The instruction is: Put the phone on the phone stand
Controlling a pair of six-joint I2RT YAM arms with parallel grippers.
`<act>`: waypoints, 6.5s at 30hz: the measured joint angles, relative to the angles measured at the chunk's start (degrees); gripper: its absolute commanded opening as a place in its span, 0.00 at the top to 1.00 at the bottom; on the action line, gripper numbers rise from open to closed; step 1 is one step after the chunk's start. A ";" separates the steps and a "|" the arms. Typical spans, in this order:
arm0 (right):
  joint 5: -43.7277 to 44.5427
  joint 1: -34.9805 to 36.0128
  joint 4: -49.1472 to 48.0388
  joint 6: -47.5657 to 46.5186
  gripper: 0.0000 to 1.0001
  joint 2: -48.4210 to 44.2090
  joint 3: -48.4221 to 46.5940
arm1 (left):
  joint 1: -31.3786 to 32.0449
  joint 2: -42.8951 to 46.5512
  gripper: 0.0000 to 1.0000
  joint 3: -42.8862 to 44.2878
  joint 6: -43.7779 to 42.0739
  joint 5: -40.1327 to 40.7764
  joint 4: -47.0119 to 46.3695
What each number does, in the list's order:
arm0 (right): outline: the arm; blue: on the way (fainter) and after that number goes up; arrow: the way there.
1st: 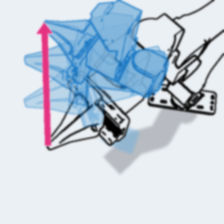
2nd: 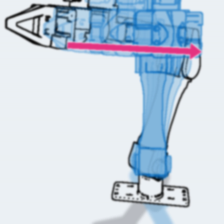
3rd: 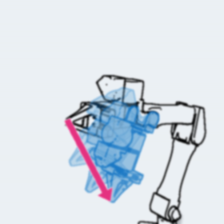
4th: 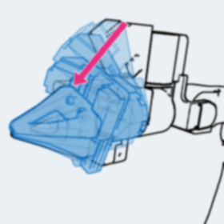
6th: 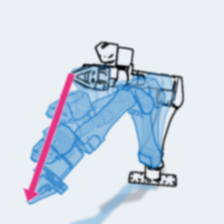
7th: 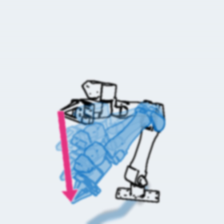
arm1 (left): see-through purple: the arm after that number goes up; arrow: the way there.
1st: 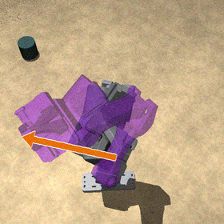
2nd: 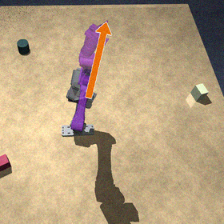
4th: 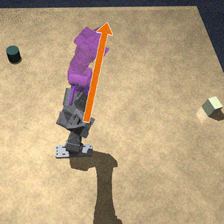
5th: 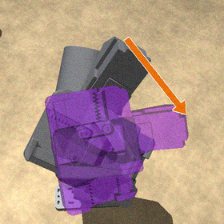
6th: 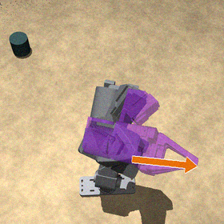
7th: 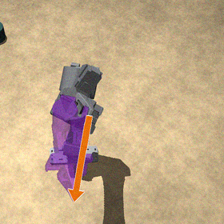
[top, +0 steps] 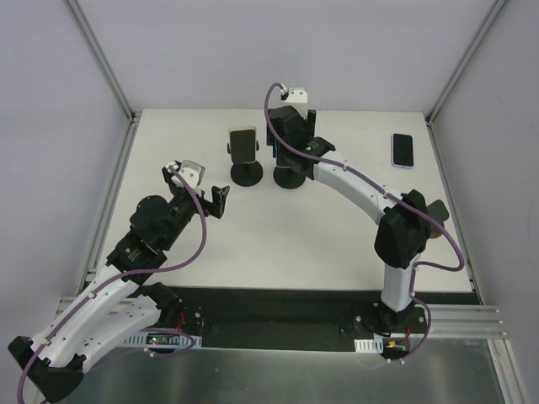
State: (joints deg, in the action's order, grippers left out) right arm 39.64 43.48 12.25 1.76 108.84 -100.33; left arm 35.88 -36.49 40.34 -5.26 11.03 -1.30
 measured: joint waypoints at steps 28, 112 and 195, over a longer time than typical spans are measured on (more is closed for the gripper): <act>0.55 -0.70 1.79 -3.06 0.04 -12.13 3.56 | 0.00 0.28 0.10 0.00 -0.09 -0.04 -0.02; -38.91 -31.93 -8.59 -8.07 0.99 -1.92 26.69 | 1.27 -0.26 0.01 -0.76 -0.17 -0.42 -0.07; -48.63 -59.14 30.86 -5.49 0.04 35.32 -31.21 | 1.27 -6.32 0.01 -0.76 -0.20 -1.60 -0.13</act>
State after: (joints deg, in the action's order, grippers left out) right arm -8.99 -15.66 43.11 -3.73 144.16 -131.55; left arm 37.15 -42.81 39.57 -5.45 9.43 -1.43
